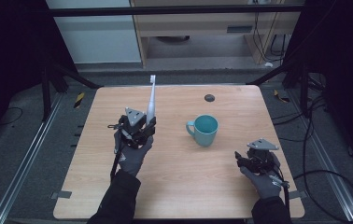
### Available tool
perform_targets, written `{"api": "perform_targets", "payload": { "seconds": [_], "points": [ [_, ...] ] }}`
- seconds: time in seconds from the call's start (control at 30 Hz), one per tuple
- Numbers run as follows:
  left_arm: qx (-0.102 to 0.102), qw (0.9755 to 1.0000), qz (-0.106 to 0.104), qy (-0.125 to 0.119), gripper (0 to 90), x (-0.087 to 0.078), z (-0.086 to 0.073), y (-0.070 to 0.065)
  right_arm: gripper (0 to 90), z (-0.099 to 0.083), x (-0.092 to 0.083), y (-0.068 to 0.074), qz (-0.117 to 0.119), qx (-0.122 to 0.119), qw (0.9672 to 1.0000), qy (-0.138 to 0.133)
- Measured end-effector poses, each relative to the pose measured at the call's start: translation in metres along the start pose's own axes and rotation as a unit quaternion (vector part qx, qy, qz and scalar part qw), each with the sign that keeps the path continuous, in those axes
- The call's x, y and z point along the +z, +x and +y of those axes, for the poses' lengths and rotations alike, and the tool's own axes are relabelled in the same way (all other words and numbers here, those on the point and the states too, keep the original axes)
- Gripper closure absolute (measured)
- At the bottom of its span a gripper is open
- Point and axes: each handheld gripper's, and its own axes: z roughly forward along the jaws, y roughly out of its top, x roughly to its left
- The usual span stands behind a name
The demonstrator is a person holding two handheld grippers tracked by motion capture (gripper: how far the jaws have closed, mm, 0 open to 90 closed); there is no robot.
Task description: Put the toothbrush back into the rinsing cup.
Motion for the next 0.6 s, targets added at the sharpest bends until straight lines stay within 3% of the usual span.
{"api": "perform_targets", "payload": {
  "seconds": [0.27, 0.6],
  "points": [
    [-0.009, 0.9995, -0.013, -0.028, 66.0, 0.020, 0.014, -0.017, 35.0, 0.000, 0.000, -0.001, -0.003, 0.000, 1.0000, -0.002],
    [-0.017, 0.9970, -0.041, -0.063, 66.0, 0.043, 0.037, -0.049, 34.8, -0.001, 0.000, -0.001, -0.005, 0.002, 1.0000, -0.007]
  ]
}}
